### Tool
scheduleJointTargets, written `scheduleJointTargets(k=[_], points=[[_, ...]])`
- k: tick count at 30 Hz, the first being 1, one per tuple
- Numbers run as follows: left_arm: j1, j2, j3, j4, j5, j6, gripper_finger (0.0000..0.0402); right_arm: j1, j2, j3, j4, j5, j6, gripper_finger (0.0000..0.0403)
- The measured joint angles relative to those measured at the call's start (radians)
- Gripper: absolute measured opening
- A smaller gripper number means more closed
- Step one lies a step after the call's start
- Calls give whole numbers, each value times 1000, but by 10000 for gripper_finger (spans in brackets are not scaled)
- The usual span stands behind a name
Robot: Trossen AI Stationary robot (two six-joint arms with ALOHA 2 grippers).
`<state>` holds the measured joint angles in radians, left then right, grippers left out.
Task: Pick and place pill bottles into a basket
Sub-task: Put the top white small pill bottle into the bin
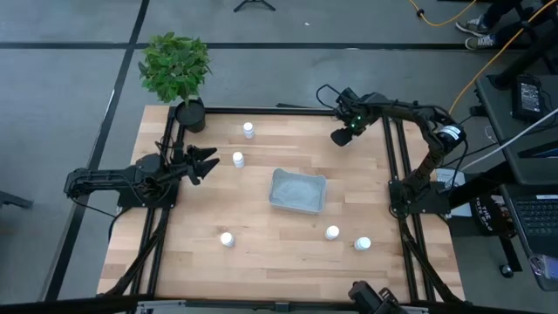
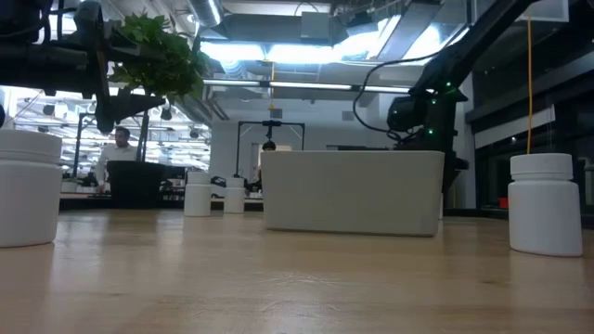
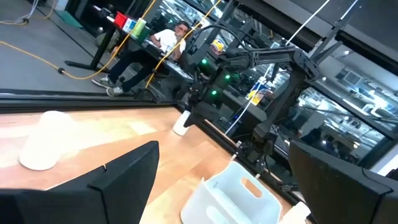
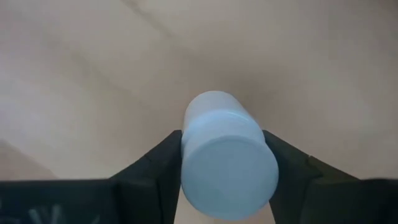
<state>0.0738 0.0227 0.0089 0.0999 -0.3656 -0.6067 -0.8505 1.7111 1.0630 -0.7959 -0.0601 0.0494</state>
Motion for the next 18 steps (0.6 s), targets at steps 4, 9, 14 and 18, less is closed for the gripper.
scheduleJointTargets(k=[4,9,14,18], points=[[0,0,0,-2,0,0,349,36,-5,0,-23,-28,5,173],[0,0,0,-8,0,20,349,87,-42,-2,-36,-34,26,173],[0,0,0,-8,-1,53,349,138,-110,-2,-60,-33,58,173],[0,0,0,-12,-1,55,349,175,-188,-2,-72,-32,99,173]])
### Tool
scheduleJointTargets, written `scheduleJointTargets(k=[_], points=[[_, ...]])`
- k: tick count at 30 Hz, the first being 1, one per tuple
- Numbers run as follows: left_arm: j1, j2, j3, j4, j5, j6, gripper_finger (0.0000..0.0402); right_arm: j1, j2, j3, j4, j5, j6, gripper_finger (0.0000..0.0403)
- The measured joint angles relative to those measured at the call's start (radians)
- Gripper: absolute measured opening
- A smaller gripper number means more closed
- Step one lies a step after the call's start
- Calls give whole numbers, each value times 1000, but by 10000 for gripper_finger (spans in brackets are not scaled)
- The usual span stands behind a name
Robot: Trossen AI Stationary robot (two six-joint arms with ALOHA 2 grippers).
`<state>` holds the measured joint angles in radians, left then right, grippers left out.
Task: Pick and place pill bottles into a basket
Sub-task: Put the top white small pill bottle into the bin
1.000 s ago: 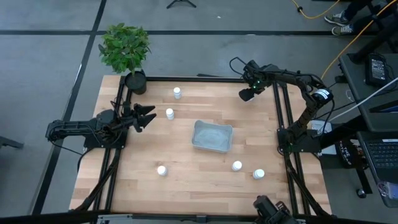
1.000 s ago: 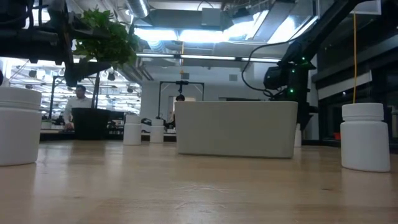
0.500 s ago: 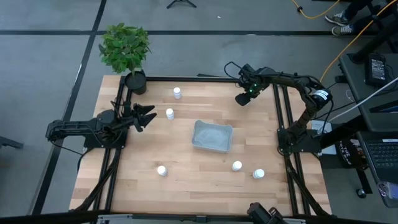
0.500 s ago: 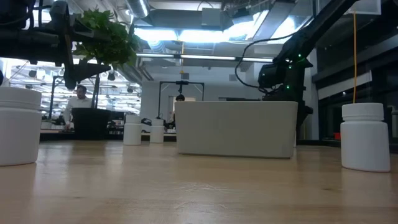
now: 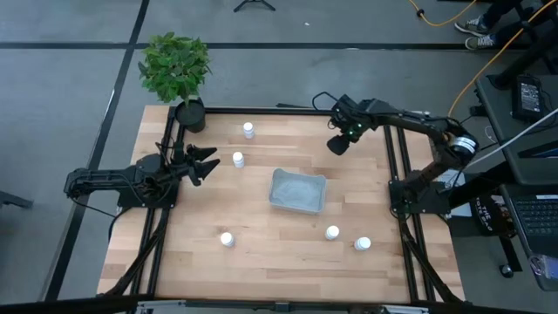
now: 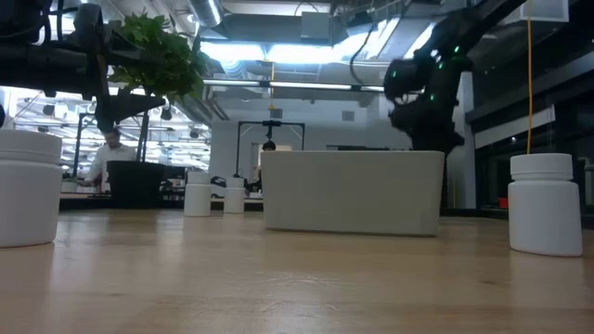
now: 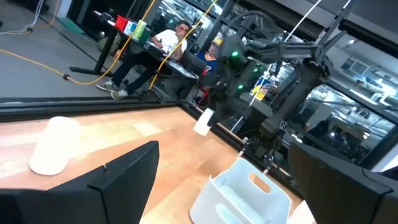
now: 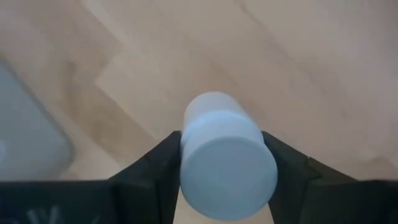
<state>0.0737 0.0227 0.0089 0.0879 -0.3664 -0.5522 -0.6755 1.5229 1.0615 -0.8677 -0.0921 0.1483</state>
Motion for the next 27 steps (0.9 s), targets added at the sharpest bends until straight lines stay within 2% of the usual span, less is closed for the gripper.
scheduleJointTargets(k=[6,13,21,27], points=[[0,5,0,-28,0,0,349,56,-123,37,-66,-7,34,173],[0,5,0,-28,10,0,349,161,-221,191,-150,-9,33,173],[0,5,0,-32,58,-1,349,297,-221,445,-224,-7,59,174],[0,4,0,-33,73,-37,349,380,-198,580,-263,6,71,174]])
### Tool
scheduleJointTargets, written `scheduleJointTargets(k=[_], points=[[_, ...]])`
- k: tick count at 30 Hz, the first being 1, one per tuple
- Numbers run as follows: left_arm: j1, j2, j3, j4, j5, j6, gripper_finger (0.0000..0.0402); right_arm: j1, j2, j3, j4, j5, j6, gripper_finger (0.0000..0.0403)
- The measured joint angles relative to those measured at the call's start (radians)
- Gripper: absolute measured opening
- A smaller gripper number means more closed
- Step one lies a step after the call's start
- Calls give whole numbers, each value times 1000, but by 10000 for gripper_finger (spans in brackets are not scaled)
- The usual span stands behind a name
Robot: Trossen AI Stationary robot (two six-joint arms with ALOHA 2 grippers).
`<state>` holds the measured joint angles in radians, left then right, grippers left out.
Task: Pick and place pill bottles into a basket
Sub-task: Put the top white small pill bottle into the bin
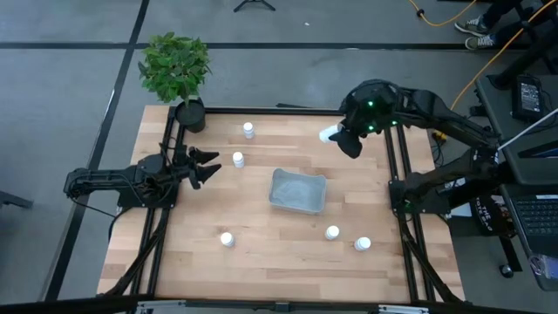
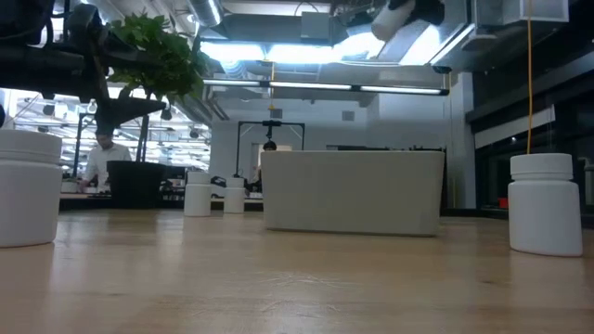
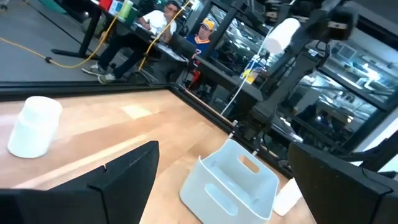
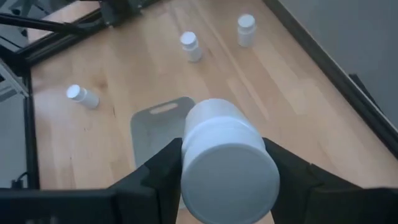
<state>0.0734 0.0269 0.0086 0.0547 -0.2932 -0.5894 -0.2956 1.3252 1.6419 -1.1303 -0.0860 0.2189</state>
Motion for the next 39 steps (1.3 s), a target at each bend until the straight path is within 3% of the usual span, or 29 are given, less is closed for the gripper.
scheduleJointTargets(k=[19,28,39], points=[[0,0,0,1,-24,0,349,230,219,25,3,65,179,174],[0,0,0,1,-16,0,349,271,342,25,2,70,226,174],[0,0,0,-6,53,0,349,282,389,11,-13,140,223,174]])
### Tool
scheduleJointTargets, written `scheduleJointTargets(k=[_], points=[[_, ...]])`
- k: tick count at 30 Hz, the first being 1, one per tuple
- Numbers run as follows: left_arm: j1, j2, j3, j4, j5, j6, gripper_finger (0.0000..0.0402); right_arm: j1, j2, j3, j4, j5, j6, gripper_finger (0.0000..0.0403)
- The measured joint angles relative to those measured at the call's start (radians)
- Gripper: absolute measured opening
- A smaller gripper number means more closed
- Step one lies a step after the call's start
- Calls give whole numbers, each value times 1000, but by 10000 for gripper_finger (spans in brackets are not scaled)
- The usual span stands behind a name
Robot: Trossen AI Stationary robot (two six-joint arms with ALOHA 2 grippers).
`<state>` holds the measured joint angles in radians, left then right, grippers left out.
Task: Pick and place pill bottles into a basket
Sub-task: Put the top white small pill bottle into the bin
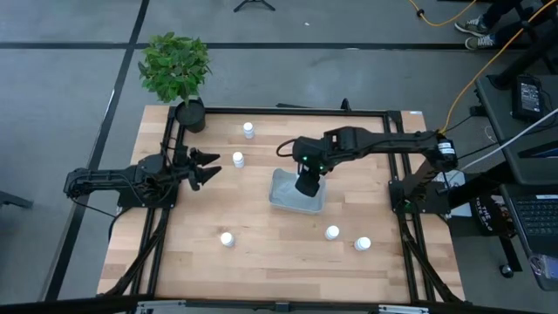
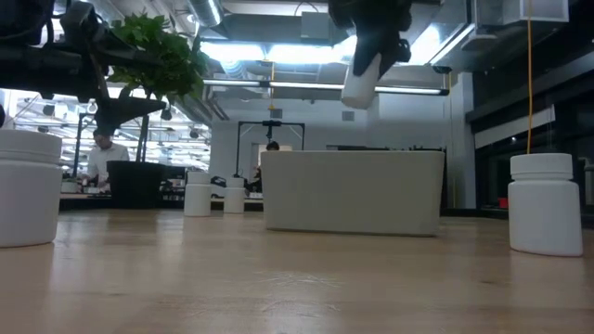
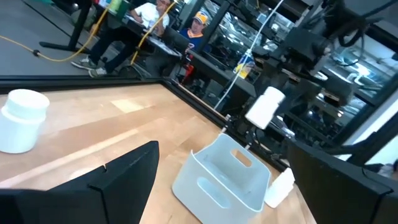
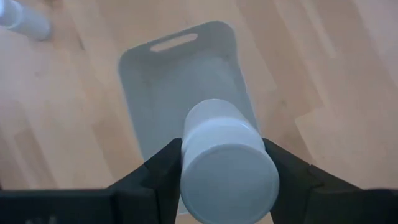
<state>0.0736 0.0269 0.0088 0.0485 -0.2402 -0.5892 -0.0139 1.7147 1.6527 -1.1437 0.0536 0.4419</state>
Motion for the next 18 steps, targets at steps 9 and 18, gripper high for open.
scheduleJointTargets(k=[9,18], points=[[0,0,0,0,10,0,349,0,0,-125,18,7,21,174],[0,0,0,0,11,-1,349,11,-10,-271,137,7,53,174]])
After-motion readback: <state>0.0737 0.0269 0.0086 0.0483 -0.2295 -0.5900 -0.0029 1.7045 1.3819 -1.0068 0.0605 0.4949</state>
